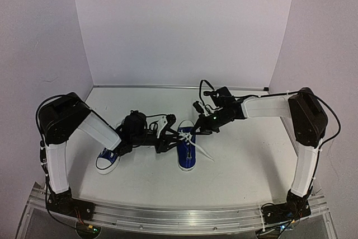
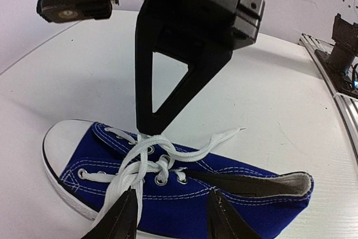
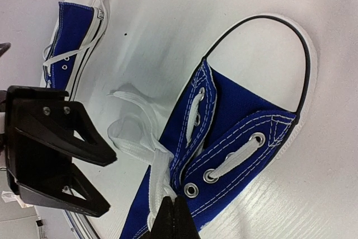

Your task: Tie the shoes

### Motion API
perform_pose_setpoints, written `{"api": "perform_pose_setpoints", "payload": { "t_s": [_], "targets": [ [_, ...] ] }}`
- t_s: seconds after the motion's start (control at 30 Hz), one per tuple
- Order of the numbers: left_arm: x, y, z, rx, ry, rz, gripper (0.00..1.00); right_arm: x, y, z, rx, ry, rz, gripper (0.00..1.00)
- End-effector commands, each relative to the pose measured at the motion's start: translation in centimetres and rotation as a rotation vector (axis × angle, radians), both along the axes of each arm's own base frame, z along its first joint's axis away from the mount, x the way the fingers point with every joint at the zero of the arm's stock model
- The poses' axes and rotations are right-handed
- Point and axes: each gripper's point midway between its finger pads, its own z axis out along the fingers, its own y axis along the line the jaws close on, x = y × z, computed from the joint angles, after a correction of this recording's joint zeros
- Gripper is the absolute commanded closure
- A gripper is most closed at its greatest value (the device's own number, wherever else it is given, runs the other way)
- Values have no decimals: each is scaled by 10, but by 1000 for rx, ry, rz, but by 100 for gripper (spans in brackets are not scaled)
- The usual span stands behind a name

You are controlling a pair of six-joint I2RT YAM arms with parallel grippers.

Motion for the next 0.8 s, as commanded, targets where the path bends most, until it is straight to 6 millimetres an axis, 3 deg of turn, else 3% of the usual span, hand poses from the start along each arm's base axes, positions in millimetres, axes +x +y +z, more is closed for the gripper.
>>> {"api": "perform_pose_setpoints", "payload": {
  "t_s": [0.0,0.23,0.43,0.77],
  "targets": [
    [10,21,23,52,-6,19,55,4,-1,21,22,-62,-4,100],
    [44,43,22,155,44,84,53,2,-4,23,21,-67,-6,100],
    [45,30,6,188,84,-6,50,1,-4,21,19,-66,-6,100],
    [43,9,6,139,101,-118,51,3,-4,20,16,-64,-9,100]
  ]
}}
